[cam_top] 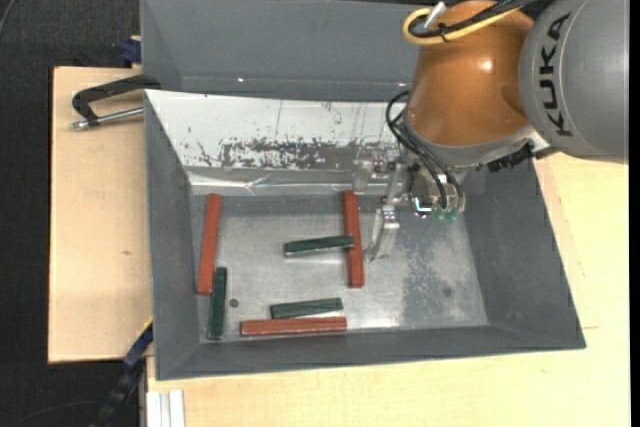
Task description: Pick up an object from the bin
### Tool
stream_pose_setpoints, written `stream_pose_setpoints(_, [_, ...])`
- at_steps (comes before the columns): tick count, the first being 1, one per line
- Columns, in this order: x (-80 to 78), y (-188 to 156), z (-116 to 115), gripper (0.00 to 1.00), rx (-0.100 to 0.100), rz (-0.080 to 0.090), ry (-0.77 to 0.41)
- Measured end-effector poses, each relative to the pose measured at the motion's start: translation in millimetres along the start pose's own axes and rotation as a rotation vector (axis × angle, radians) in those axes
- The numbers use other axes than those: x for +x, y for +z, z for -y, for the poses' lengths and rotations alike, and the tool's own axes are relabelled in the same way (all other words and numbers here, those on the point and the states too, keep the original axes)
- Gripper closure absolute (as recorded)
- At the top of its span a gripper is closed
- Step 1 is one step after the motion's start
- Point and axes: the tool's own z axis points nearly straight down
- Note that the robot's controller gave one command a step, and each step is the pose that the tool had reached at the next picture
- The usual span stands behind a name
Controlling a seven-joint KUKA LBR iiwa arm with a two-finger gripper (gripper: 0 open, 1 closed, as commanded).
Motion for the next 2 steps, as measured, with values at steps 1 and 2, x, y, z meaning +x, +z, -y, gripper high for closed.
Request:
stream_pose_setpoints(1, [-26.5,137.1,-37.3,0.0,0.0,0.001,-0.153])
stream_pose_setpoints(2, [-24.0,100.8,-38.5,0.0,-0.001,0.015,-0.142])
